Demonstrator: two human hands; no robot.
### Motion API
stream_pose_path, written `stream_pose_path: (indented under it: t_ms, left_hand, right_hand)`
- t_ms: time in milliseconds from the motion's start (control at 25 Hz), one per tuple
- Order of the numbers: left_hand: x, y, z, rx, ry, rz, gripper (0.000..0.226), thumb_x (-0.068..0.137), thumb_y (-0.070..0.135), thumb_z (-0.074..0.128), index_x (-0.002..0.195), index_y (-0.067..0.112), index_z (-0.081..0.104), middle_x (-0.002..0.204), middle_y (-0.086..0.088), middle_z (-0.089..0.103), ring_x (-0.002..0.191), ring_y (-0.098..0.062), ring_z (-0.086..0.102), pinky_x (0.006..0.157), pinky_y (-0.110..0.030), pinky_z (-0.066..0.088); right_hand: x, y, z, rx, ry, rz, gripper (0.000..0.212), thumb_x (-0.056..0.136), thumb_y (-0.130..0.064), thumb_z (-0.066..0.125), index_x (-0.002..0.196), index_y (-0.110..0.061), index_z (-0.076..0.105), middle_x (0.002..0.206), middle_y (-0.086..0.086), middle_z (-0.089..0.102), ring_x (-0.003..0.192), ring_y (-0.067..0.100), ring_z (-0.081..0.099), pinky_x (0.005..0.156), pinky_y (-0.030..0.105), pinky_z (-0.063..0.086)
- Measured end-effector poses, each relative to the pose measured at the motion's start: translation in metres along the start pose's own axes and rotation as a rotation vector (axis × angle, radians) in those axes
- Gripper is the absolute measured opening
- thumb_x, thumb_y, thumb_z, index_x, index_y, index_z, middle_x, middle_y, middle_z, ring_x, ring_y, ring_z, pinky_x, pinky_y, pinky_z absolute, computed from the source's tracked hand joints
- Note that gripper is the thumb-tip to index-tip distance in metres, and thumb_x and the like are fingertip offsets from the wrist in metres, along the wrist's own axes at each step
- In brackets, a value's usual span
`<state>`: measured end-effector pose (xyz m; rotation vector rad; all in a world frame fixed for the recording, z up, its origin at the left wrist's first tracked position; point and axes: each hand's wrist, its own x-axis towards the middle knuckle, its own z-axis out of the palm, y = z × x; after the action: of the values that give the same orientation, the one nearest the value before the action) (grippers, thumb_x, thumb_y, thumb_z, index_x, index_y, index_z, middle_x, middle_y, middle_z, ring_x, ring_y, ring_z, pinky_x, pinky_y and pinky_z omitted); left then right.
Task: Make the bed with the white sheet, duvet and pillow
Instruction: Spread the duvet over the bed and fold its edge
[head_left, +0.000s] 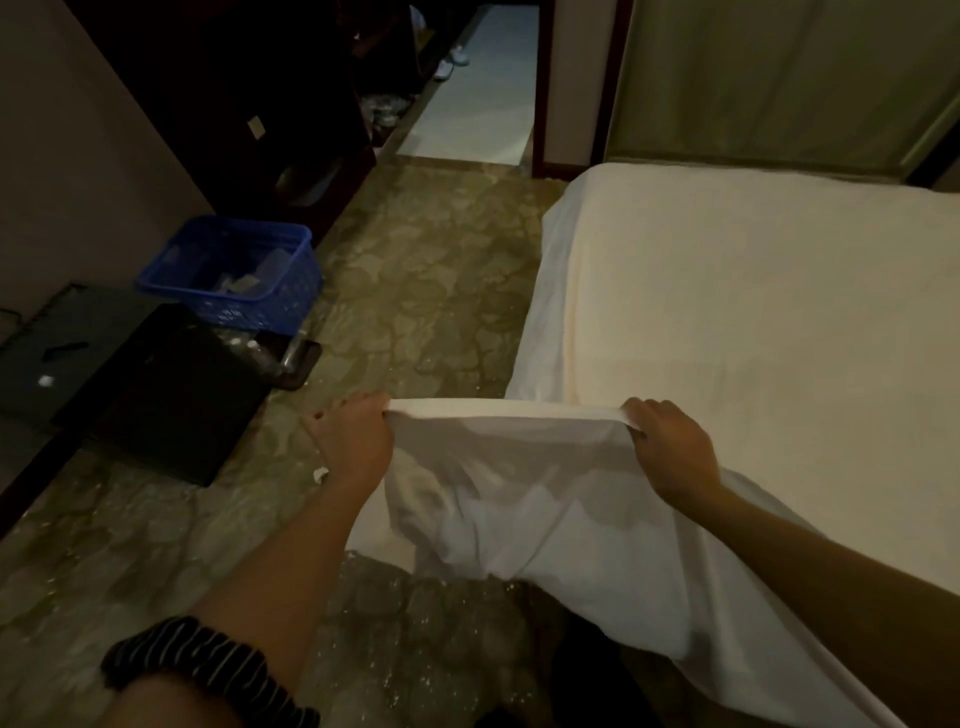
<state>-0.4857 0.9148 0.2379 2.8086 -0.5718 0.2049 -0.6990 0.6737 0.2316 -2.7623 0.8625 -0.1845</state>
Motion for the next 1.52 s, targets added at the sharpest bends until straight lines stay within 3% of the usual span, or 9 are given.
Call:
stream_pose_path:
  t_ms: [160,360,560,800,880,1000,1160,1320,1520]
  left_hand:
    - [0.053,0.022,0.025,0.117,-0.054,-0.053,0.026,0.079,-0.001,0.057,0.087,0.016,0.074,0.088,-0.011,0.070,0.087,-0.031,0.062,0.091,-0.043,0.029]
    - [0.108,0.028,0.071,0.247,-0.190,-0.072,0.027,0.085,0.005,0.054,0.098,0.019,0.072,0.102,-0.008,0.069,0.099,-0.030,0.060,0.105,-0.049,0.026]
    - [0.162,0.035,0.118,0.285,-0.315,0.050,0.031,0.088,0.008,0.051,0.108,0.024,0.068,0.109,-0.003,0.066,0.104,-0.026,0.057,0.102,-0.042,0.028]
    - [0.251,0.034,0.181,0.247,-0.349,0.190,0.030,0.089,0.007,0.052,0.109,0.021,0.069,0.108,-0.006,0.068,0.103,-0.028,0.059,0.100,-0.043,0.034]
    - [0.266,0.033,0.210,0.280,-0.472,0.201,0.027,0.091,0.008,0.049,0.109,0.019,0.067,0.110,-0.007,0.066,0.104,-0.029,0.058,0.100,-0.044,0.038]
    - [0.270,0.041,0.247,0.233,-0.623,0.155,0.021,0.093,0.008,0.047,0.109,0.008,0.062,0.113,-0.016,0.063,0.104,-0.036,0.058,0.095,-0.050,0.045]
    - [0.238,0.089,0.244,0.151,-0.664,0.255,0.035,0.098,0.023,0.047,0.132,0.015,0.049,0.131,-0.009,0.053,0.120,-0.029,0.050,0.108,-0.047,0.033]
    - [0.201,0.152,0.219,0.152,-0.582,0.474,0.027,0.095,0.028,0.047,0.122,0.022,0.051,0.123,-0.001,0.057,0.109,-0.021,0.055,0.100,-0.042,0.037]
    - [0.134,0.241,0.185,0.257,-0.531,0.637,0.031,0.100,0.037,0.037,0.129,0.027,0.043,0.126,0.005,0.052,0.115,-0.018,0.052,0.102,-0.040,0.030]
  right_hand:
    - [0.071,0.019,0.008,-0.004,-0.092,-0.026,0.024,0.098,-0.015,0.040,0.115,-0.012,0.056,0.105,0.008,0.061,0.097,0.026,0.052,0.070,0.031,0.033]
    - [0.148,0.036,0.033,0.010,-0.188,-0.075,0.024,0.095,-0.011,0.043,0.114,-0.008,0.057,0.103,0.011,0.061,0.096,0.028,0.052,0.070,0.032,0.035]
    - [0.200,0.056,0.067,0.031,-0.143,-0.082,0.014,0.085,0.002,0.053,0.093,0.001,0.064,0.077,0.019,0.062,0.074,0.037,0.058,0.057,0.033,0.036]
    - [0.277,0.061,0.095,-0.050,-0.108,0.007,0.013,0.083,0.003,0.056,0.094,0.001,0.063,0.079,0.022,0.061,0.077,0.037,0.057,0.059,0.034,0.032]
    - [0.288,0.065,0.111,-0.094,-0.162,0.028,0.012,0.085,0.000,0.055,0.095,0.002,0.062,0.083,0.023,0.060,0.082,0.039,0.056,0.063,0.039,0.037]
    - [0.292,0.076,0.124,-0.160,-0.195,0.151,0.019,0.094,-0.015,0.051,0.108,-0.003,0.057,0.099,0.020,0.059,0.091,0.037,0.054,0.077,0.043,0.038]
    - [0.269,0.100,0.109,-0.146,-0.197,0.222,0.040,0.093,-0.024,0.056,0.128,-0.008,0.050,0.122,0.015,0.055,0.108,0.035,0.052,0.095,0.041,0.033]
    - [0.227,0.136,0.080,-0.131,-0.252,0.271,0.042,0.094,-0.029,0.055,0.131,-0.013,0.047,0.131,0.010,0.051,0.117,0.030,0.048,0.098,0.039,0.032]
    - [0.146,0.201,0.036,-0.079,-0.266,0.321,0.041,0.095,-0.034,0.051,0.132,-0.016,0.045,0.135,0.007,0.048,0.123,0.027,0.045,0.100,0.038,0.031]
